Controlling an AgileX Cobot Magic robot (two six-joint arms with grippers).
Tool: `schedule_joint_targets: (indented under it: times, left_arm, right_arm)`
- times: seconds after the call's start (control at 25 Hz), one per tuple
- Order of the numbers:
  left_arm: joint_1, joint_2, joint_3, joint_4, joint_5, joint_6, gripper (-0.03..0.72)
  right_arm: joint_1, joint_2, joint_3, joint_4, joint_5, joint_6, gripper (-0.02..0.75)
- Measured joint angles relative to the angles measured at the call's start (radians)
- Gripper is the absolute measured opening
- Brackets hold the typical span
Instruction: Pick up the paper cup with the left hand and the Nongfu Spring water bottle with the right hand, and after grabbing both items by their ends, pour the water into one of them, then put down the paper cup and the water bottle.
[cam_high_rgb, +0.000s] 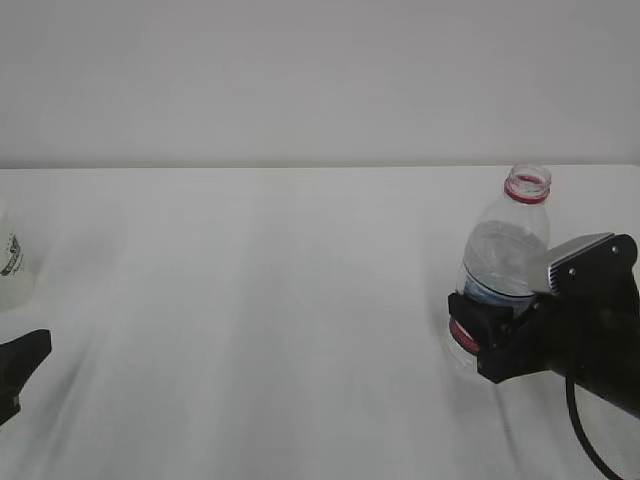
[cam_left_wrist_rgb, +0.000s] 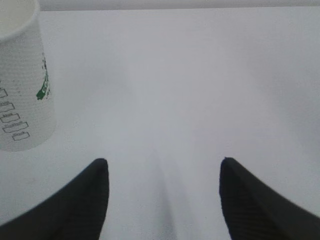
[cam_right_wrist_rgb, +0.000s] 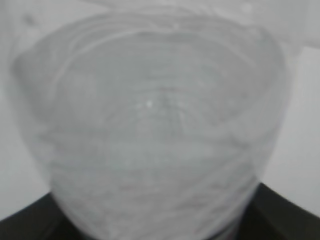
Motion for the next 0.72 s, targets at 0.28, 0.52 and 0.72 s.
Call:
schedule_joint_targets:
  times: [0.28, 0.52, 0.72]
  left_arm:
    - [0.000, 0.000, 0.000, -0.010, 0.000, 0.008, 0.507]
    - [0.000, 0.000, -0.002, -0.116, 0.000, 0.027, 0.507]
    - [0.000, 0.000, -0.034, -0.187, 0.000, 0.075, 0.507]
  right_arm:
    - [0.000, -0.044, 0.000, -0.002, 0.018, 0.002, 0.486]
    - [0.000, -0.094, 0.000, -0.002, 0.025, 0.002, 0.485]
    - [0.000, -0.096, 0.000, -0.002, 0.029, 0.002, 0.485]
